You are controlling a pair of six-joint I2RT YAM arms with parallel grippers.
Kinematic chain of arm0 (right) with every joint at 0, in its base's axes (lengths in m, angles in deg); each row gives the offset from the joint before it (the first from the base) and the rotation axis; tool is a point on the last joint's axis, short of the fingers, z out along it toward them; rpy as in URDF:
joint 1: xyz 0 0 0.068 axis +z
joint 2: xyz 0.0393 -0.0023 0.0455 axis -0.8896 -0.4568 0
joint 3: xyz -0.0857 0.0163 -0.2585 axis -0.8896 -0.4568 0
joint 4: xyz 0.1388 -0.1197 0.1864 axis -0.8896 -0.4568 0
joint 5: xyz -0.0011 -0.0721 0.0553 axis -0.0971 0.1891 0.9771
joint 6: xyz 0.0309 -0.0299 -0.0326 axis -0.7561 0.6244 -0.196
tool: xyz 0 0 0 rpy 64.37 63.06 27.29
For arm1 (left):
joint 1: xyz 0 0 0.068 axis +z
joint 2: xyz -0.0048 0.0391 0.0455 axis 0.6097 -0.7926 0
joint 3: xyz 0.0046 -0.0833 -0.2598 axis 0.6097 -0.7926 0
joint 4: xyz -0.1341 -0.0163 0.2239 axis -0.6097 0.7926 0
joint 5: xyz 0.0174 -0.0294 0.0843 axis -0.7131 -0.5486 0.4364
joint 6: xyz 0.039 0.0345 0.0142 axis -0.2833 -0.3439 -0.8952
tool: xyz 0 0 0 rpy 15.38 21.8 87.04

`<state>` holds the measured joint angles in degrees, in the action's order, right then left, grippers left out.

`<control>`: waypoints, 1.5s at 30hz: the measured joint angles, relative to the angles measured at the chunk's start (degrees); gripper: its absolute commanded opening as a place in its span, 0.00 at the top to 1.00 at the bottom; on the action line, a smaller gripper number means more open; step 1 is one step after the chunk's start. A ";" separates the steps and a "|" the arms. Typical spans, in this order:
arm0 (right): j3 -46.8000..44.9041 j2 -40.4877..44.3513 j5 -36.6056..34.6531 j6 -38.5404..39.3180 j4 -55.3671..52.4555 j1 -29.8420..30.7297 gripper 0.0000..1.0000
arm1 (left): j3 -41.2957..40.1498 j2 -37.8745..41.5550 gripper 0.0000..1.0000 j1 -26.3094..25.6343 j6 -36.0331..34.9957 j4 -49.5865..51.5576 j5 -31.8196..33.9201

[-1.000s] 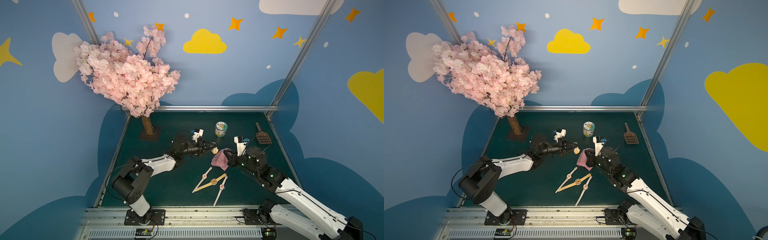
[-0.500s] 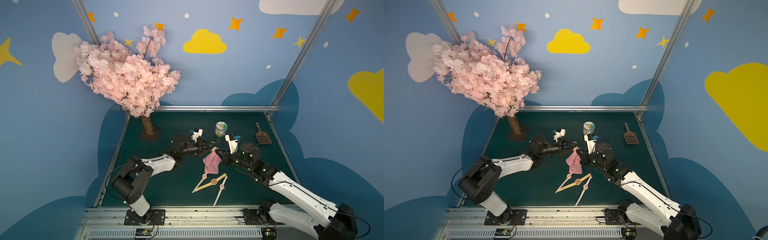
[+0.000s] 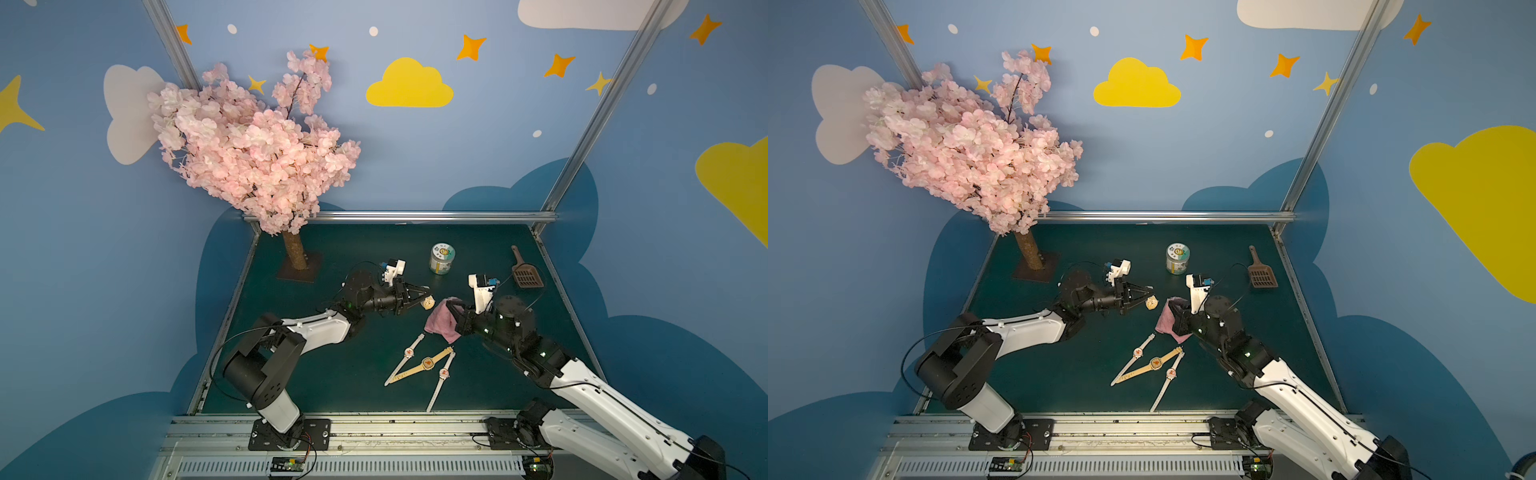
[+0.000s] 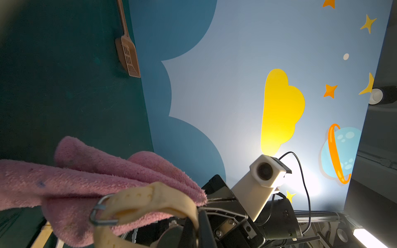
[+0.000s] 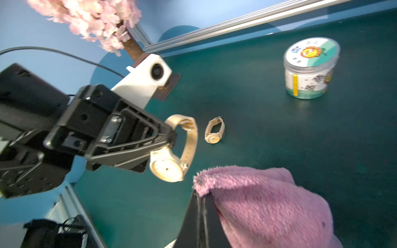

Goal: Wipe the watch dial
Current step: Wipe the watch.

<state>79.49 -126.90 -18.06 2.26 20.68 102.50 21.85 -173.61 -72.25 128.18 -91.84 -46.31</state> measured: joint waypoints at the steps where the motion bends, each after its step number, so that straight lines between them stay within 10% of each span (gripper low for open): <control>1: -0.37 -0.26 2.01 0.26 1.64 0.00 1.00 | 0.00 0.07 0.97 0.02 -0.33 0.11 0.02; 45: 6.84 -14.12 6.29 1.33 -0.02 2.29 1.00 | 0.00 1.01 0.97 0.66 -2.23 4.37 1.62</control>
<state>86.33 -141.02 -11.77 3.59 20.66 104.80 21.85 -172.60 -71.59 125.95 -87.47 -44.69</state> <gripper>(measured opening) 0.041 0.050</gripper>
